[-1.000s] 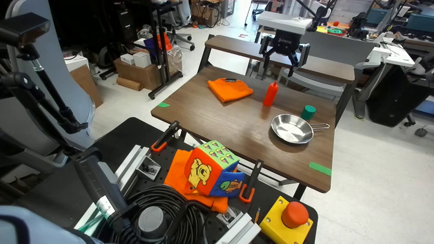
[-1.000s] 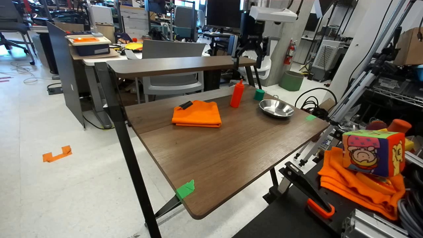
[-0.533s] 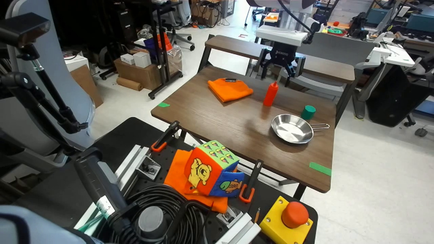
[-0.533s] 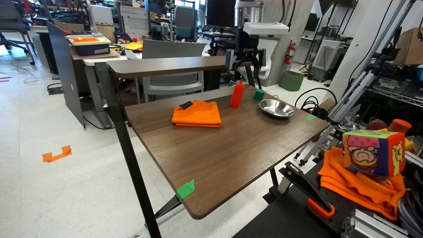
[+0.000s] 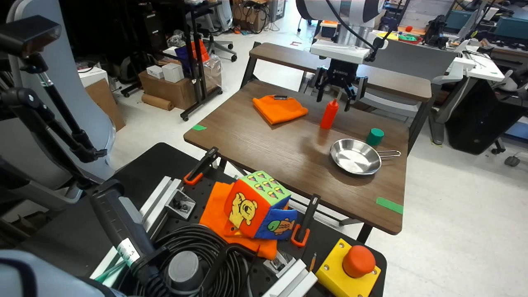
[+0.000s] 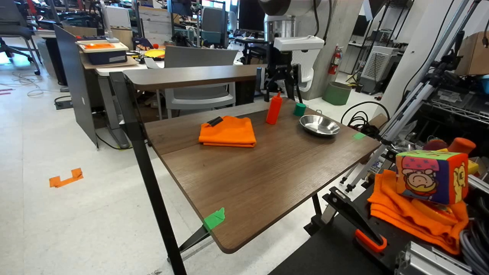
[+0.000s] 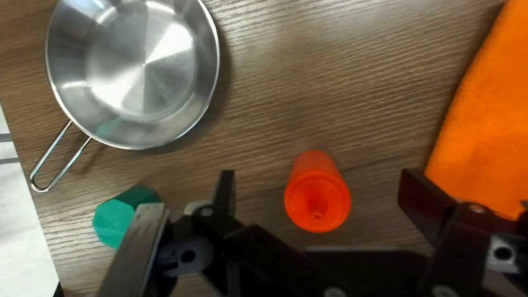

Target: Put the orange bottle on the silver pan

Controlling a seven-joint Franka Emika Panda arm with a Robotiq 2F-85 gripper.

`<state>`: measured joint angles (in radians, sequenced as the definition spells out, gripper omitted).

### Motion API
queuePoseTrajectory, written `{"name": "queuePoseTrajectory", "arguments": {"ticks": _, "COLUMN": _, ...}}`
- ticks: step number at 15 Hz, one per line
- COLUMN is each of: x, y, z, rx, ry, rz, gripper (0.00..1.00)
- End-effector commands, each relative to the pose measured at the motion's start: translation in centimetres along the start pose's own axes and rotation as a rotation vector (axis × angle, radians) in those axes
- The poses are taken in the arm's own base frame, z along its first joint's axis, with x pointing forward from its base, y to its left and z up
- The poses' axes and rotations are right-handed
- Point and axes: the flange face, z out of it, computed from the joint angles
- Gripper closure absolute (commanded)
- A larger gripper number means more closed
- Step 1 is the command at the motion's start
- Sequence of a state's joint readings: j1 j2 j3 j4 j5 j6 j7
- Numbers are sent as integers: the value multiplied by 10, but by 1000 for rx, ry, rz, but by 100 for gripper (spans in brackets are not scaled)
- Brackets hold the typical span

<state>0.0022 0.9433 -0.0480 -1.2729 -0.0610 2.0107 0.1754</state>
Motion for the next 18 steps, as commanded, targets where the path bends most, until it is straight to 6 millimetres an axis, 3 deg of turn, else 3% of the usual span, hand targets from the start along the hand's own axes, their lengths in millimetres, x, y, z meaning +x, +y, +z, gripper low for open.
{"name": "queuePoseTrajectory", "arguments": {"ticks": 1, "x": 11, "y": -4, "z": 5, "rx": -45, "ry": -31, "rz": -3, "gripper": 26}}
{"name": "queuePoseTrajectory", "arguments": {"ticks": 6, "x": 17, "y": -9, "z": 10, "rx": -78, "ry": -57, "rz": -16, "gripper": 66}}
{"name": "queuePoseTrajectory", "arguments": {"ticks": 9, "x": 19, "y": -5, "z": -5, "rx": -118, "ry": -43, "rz": -24, "gripper": 87}}
{"name": "queuePoseTrajectory", "arguments": {"ticks": 15, "x": -2, "y": 4, "z": -93, "rx": -66, "ry": 80, "rz": -33, "gripper": 87}}
{"name": "queuePoseTrajectory", "arguments": {"ticks": 18, "x": -17, "y": 26, "z": -106, "rx": -51, "ry": 66, "rz": 22, "gripper": 87}}
